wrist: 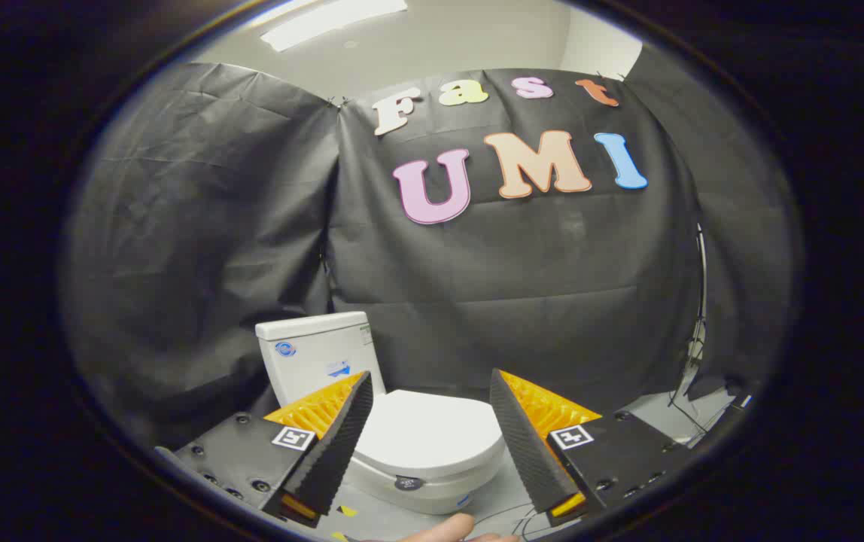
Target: Open the toilet lid.
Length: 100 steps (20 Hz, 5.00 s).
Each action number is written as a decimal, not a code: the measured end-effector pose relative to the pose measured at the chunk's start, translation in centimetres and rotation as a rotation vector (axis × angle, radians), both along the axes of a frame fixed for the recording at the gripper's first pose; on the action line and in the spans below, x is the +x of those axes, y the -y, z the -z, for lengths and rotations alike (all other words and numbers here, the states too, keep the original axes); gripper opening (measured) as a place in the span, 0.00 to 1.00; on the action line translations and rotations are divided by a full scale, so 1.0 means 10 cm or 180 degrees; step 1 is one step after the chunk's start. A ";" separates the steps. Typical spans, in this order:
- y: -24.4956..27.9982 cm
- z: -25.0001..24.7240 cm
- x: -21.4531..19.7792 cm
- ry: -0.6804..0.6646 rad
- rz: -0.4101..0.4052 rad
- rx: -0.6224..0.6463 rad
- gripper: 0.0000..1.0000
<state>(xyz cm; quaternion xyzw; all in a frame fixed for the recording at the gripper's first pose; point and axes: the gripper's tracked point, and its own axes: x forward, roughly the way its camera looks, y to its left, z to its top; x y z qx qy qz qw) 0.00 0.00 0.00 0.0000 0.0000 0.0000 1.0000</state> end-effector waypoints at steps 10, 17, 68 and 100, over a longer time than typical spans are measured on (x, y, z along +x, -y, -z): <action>0.06 0.53 0.21 -0.0142 0.0022 0.0405 0.97; -0.04 0.85 0.39 0.0018 -0.0105 0.0896 0.97; -0.75 2.63 1.03 -0.1170 0.1238 0.3546 0.17; -1.21 1.50 1.34 -0.1325 0.1990 0.2073 0.01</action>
